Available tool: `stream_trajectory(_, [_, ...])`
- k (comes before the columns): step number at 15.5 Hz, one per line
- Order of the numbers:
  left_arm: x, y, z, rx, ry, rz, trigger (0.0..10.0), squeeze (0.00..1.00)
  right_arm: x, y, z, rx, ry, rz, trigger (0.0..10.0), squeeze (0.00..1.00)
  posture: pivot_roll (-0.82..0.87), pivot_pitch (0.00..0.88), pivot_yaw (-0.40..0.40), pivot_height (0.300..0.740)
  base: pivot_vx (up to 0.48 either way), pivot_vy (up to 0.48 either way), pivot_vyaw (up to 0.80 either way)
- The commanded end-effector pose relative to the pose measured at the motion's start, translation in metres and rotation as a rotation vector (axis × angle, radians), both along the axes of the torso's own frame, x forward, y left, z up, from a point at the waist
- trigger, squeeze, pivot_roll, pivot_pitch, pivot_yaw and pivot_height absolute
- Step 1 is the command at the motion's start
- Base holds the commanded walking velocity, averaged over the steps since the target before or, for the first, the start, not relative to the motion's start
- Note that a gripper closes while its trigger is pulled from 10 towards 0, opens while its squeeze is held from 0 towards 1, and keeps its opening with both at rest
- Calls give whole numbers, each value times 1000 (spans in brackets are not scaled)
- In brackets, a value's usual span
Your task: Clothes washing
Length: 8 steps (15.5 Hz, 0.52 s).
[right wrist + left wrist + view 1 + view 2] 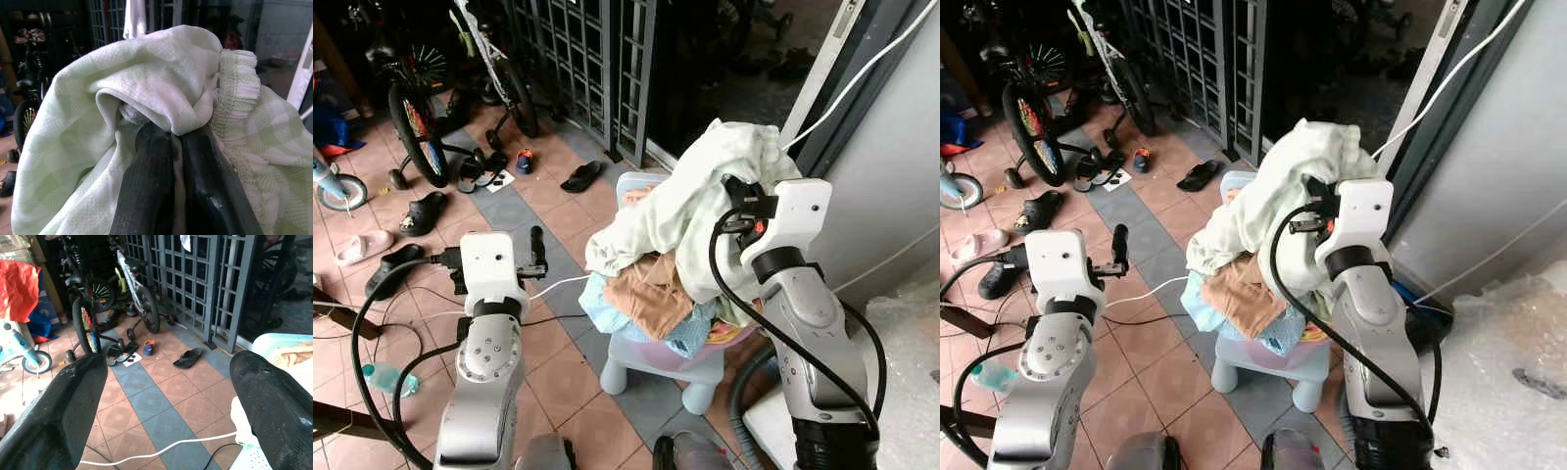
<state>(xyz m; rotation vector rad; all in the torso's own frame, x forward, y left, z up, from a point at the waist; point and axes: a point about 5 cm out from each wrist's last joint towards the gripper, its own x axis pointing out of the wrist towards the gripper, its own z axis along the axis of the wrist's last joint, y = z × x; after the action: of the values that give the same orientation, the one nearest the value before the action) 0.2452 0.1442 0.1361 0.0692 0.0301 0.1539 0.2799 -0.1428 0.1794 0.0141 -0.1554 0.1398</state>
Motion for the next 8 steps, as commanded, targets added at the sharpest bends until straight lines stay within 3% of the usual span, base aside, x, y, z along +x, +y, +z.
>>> stream_trajectory(1, [-1,2,-3,13,11,11,10000,0,-1,1,4,-10,-11,-2,10000,0,4,55,13,740,-262,0,-400])
stream_trajectory(3, [-1,1,-3,12,13,13,10000,0,1,1,2,-7,3,-4,10000,0,4,57,12,740,-255,0,-628])
stream_trajectory(6, [-2,2,-3,13,16,14,10000,0,2,2,1,-3,13,1,10000,0,5,61,12,740,0,0,-556])
stream_trajectory(8, [0,0,-2,5,10,10,10000,0,2,3,1,-6,7,1,10000,0,4,59,14,740,0,0,0])
